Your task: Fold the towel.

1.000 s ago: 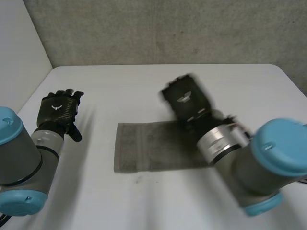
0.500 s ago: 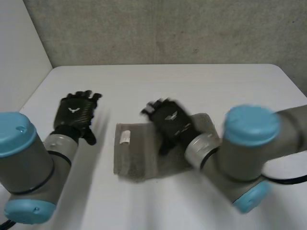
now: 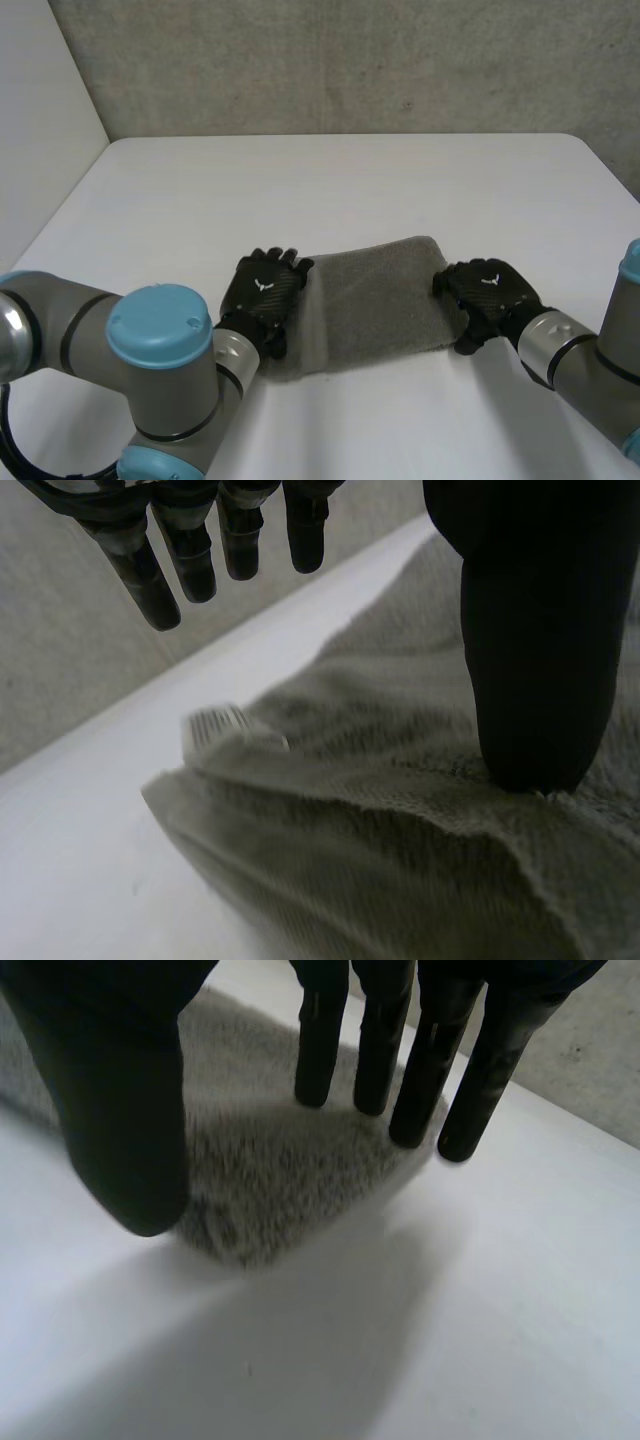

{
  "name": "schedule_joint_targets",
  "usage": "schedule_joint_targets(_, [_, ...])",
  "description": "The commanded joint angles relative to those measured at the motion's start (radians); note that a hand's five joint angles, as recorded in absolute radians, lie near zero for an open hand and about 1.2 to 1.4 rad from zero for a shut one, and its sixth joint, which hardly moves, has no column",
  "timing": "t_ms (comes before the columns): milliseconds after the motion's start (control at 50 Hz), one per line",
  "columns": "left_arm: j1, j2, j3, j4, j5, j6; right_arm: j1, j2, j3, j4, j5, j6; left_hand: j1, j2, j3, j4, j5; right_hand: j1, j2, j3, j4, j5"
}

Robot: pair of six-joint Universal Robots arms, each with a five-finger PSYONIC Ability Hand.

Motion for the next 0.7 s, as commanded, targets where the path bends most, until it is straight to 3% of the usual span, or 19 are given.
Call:
schedule_joint_targets(20, [0.004,-0.011,-0.008,0.003,-0.011,0.046,-0.002,0.065,0.012,-0.099,0.014,-0.111,0.019,0.024,0.021,0.024,-0.011,0.787,0.720,0.719,0.718,0.728])
schedule_joint_targets(40, [0.004,0.002,-0.009,0.003,-0.011,0.048,-0.002,0.069,0.011,-0.121,0.014,-0.137,0.019,0.023,0.021,0.024,-0.011,0.936,0.869,0.868,0.867,0.877])
schedule_joint_targets(220, [0.011,0.111,-0.011,0.003,-0.012,0.041,0.030,0.036,-0.067,-0.181,0.057,-0.183,0.013,0.018,0.016,0.018,-0.017,0.937,0.871,0.869,0.868,0.878])
schedule_joint_targets(320, [0.066,0.247,-0.037,0.002,-0.043,0.041,0.255,-0.043,-0.200,-0.179,0.128,-0.182,0.013,0.018,0.016,0.018,-0.017,0.937,0.871,0.869,0.868,0.878])
schedule_joint_targets(380, [0.090,0.284,-0.045,0.000,-0.063,0.043,0.305,-0.041,-0.224,-0.176,0.128,-0.185,0.013,0.018,0.016,0.018,-0.017,0.937,0.871,0.869,0.868,0.878])
schedule_joint_targets(440, [0.130,0.348,-0.069,-0.005,-0.098,0.040,0.415,-0.018,-0.259,-0.185,0.111,-0.191,0.013,0.018,0.016,0.018,-0.017,0.937,0.871,0.869,0.868,0.878])
schedule_joint_targets(480, [0.177,0.403,-0.100,-0.006,-0.101,0.035,0.533,0.069,-0.306,-0.172,0.106,-0.200,0.007,0.012,0.010,0.012,-0.023,0.937,0.871,0.869,0.868,0.878])
schedule_joint_targets(540, [0.209,0.437,-0.132,-0.006,-0.091,0.029,0.613,0.161,-0.333,-0.149,0.097,-0.205,0.007,0.012,0.010,0.012,-0.023,0.937,0.871,0.869,0.868,0.878])
schedule_joint_targets(620, [0.220,0.439,-0.144,-0.006,-0.078,0.005,0.624,0.230,-0.345,-0.112,0.091,-0.202,0.004,0.009,0.007,0.009,-0.025,0.937,0.871,0.869,0.868,0.878])
schedule_joint_targets(660, [0.220,0.437,-0.147,-0.009,-0.075,-0.012,0.624,0.244,-0.351,-0.099,0.091,-0.198,0.001,0.006,0.004,0.006,-0.028,0.880,0.813,0.811,0.811,0.821])
schedule_joint_targets(700, [0.216,0.436,-0.140,-0.027,-0.072,-0.052,0.619,0.218,-0.357,-0.095,0.094,-0.173,0.001,0.006,0.004,0.006,-0.028,0.444,0.378,0.376,0.375,0.385])
